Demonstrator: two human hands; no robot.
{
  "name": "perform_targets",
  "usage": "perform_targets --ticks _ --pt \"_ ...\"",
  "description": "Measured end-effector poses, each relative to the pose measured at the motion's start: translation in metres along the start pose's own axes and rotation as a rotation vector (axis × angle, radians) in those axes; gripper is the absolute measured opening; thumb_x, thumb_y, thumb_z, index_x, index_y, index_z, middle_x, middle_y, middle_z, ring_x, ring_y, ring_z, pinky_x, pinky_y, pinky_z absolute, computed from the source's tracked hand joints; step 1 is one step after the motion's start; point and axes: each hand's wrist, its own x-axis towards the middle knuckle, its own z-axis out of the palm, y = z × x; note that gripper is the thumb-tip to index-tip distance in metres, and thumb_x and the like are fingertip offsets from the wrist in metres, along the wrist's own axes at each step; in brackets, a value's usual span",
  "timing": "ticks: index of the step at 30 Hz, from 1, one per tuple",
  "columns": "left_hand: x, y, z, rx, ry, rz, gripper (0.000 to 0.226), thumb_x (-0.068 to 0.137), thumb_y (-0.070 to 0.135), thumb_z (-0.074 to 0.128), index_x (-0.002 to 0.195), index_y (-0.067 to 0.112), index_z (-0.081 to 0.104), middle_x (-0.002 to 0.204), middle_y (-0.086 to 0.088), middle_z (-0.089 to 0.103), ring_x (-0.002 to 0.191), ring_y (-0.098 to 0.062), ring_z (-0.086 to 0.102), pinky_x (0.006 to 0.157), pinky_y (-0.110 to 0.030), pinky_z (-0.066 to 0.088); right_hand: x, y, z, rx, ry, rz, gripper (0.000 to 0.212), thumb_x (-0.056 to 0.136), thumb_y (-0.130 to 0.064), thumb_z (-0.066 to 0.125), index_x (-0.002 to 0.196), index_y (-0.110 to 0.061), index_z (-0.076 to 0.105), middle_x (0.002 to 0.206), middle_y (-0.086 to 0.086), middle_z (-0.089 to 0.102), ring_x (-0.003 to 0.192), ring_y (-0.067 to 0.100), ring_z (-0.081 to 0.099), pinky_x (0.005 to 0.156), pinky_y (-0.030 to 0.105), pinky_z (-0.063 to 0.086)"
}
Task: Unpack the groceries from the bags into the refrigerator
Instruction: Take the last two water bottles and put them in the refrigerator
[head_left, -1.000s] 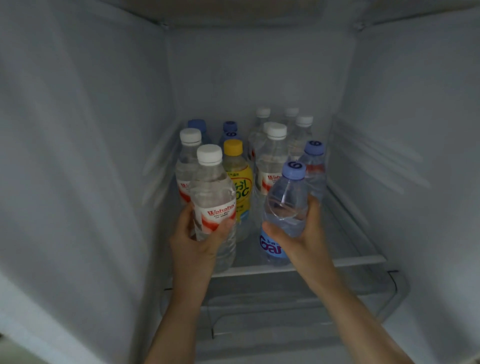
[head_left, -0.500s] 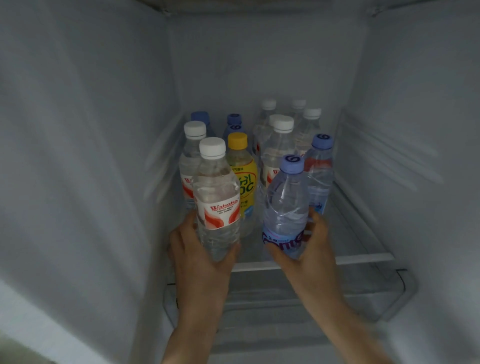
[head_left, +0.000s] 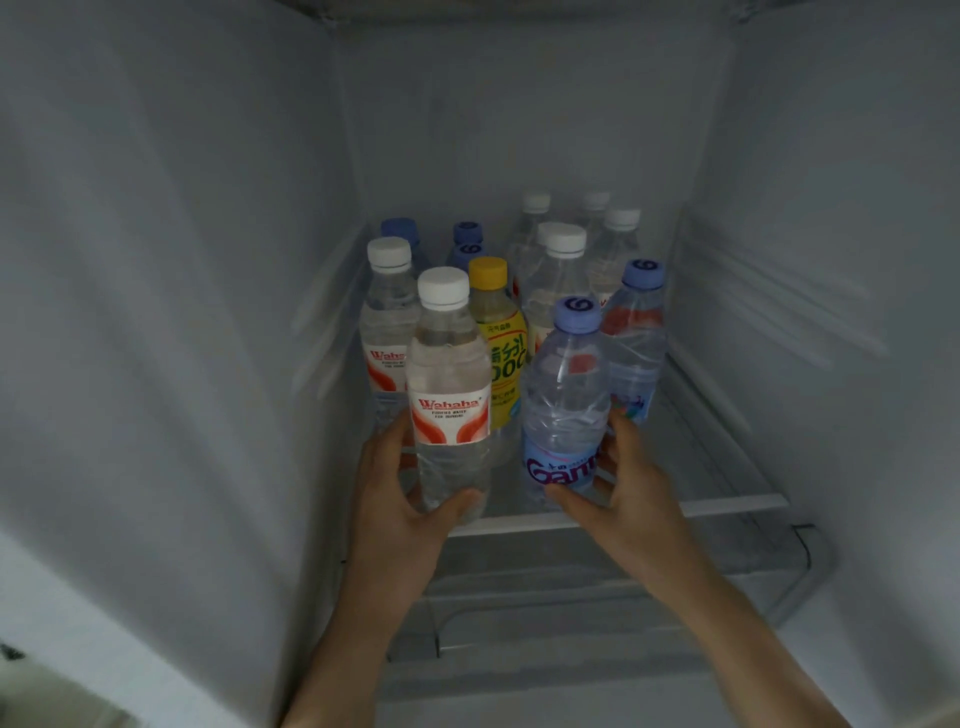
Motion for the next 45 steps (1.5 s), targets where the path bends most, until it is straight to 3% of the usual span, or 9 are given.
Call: perform_targets --ticks 6,9,12,18,22,29,32,37,45 --pt "0.002 -0.003 0.005 -0.041 -0.017 0.010 0.082 0.064 0.013 0.084 0.136 0.024 0.047 0.133 0.001 0.048 0.118 -0.007 0.054 0.091 -0.027 0.053 0.002 0.000 0.003 -0.001 0.026 -0.011 0.087 0.069 -0.016 0.085 0.135 -0.040 0.033 0.122 -0.018 0.061 0.109 -0.002 0.061 0.090 0.016 0.050" --pt "-0.003 -0.002 0.012 0.003 0.046 0.038 0.077 0.066 0.022 0.077 0.135 0.032 0.046 0.129 0.014 0.046 0.122 -0.008 0.051 0.099 -0.045 0.049 0.003 -0.004 0.004 -0.019 0.038 -0.002 0.089 0.066 -0.018 0.087 0.127 -0.051 0.031 0.119 -0.019 0.061 0.107 -0.003 0.062 0.088 0.016 0.051" --pt "-0.005 -0.002 0.016 0.033 0.076 0.057 0.074 0.070 0.022 0.076 0.136 0.033 0.044 0.126 0.027 0.043 0.125 -0.010 0.049 0.100 -0.047 0.048 0.002 -0.007 0.006 -0.022 0.054 -0.009 0.085 0.067 -0.018 0.086 0.126 -0.047 0.032 0.116 -0.023 0.059 0.103 -0.010 0.061 0.082 0.008 0.048" --pt "-0.006 -0.001 0.011 0.001 0.064 0.027 0.076 0.073 0.003 0.080 0.134 0.032 0.046 0.126 0.027 0.045 0.118 -0.005 0.053 0.096 -0.041 0.052 -0.003 -0.011 0.009 -0.072 0.071 -0.030 0.077 0.071 -0.019 0.085 0.120 -0.052 0.035 0.115 -0.024 0.057 0.104 -0.014 0.057 0.083 0.003 0.043" --pt "-0.010 0.001 0.010 -0.037 0.051 0.022 0.072 0.075 0.002 0.078 0.134 0.030 0.047 0.125 0.021 0.051 0.114 -0.004 0.056 0.094 -0.036 0.053 -0.007 -0.015 0.010 -0.097 0.040 -0.001 0.072 0.075 -0.021 0.081 0.132 -0.030 0.038 0.124 -0.010 0.058 0.109 -0.006 0.055 0.085 0.003 0.041" --pt "-0.039 0.012 0.000 -0.052 0.003 -0.084 0.069 0.085 0.003 0.067 0.139 0.038 0.042 0.129 0.015 0.057 0.115 -0.005 0.057 0.095 -0.033 0.052 -0.049 -0.034 0.003 -0.239 0.264 -0.043 0.053 0.084 -0.014 0.070 0.132 -0.016 0.047 0.123 -0.004 0.050 0.112 0.018 0.056 0.092 0.035 0.050" --pt "-0.067 0.024 -0.012 -0.048 0.021 -0.071 0.069 0.086 -0.005 0.062 0.126 0.049 0.047 0.121 0.016 0.061 0.110 -0.005 0.060 0.092 -0.028 0.052 -0.080 -0.045 0.003 -0.223 0.322 -0.058 0.042 0.086 -0.025 0.064 0.125 -0.016 0.051 0.118 -0.002 0.056 0.107 0.012 0.059 0.089 0.037 0.052" --pt "-0.114 0.032 -0.030 0.006 0.041 -0.021 0.040 0.089 0.004 0.061 0.110 0.038 0.058 0.089 0.017 0.069 0.084 -0.002 0.066 0.071 -0.012 0.050 -0.134 -0.054 0.011 -0.198 0.327 -0.055 0.045 0.086 -0.042 0.053 0.120 -0.013 0.055 0.113 -0.001 0.061 0.104 0.016 0.062 0.088 0.043 0.053" --pt "-0.201 0.041 -0.026 0.070 -0.073 -0.092 0.032 0.090 0.007 0.061 0.100 0.037 0.059 0.081 0.020 0.068 0.080 -0.002 0.065 0.066 -0.007 0.046 -0.223 -0.064 0.013 -0.189 0.214 0.063 0.036 0.089 -0.035 0.056 0.121 -0.018 0.054 0.115 -0.009 0.061 0.110 0.005 0.058 0.094 0.033 0.050"
